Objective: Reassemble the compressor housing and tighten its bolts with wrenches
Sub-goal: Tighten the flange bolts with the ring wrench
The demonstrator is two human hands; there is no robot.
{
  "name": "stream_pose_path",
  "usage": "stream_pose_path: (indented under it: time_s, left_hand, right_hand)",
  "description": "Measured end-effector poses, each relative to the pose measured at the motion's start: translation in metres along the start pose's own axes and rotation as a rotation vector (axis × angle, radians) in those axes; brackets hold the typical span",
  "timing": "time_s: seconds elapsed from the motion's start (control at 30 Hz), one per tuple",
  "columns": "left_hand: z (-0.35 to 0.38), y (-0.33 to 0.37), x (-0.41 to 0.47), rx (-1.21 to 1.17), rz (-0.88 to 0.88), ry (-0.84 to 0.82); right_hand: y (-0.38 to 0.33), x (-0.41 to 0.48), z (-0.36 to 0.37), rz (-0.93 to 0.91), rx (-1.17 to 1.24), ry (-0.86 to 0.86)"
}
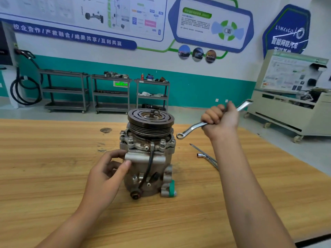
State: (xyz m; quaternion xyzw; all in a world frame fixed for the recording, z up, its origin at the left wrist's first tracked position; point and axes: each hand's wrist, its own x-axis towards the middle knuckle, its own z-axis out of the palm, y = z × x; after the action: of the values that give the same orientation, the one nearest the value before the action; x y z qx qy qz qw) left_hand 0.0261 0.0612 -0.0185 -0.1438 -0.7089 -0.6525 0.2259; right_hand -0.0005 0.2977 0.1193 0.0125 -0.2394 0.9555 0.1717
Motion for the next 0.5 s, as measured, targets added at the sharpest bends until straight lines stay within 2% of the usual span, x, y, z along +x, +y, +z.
stream_pose_path:
  time_s: [0.13, 0.33, 0.4, 0.5]
  left_hand:
    - [0.000, 0.001, 0.000, 0.007, -0.005, 0.001]
    - [0.001, 0.000, 0.000, 0.002, -0.013, 0.008]
    - [0.001, -0.001, 0.000, -0.009, -0.019, 0.011]
    - [0.001, -0.002, 0.000, -0.012, -0.018, 0.013]
  right_hand:
    - [0.018, 0.016, -0.011, 0.139, 0.033, 0.057]
    - [0.028, 0.036, -0.004, 0.323, -0.081, 0.067]
    - [0.032, 0.039, -0.007, 0.349, -0.085, 0.077]
    - [0.035, 0.036, -0.025, 0.321, 0.052, 0.116]
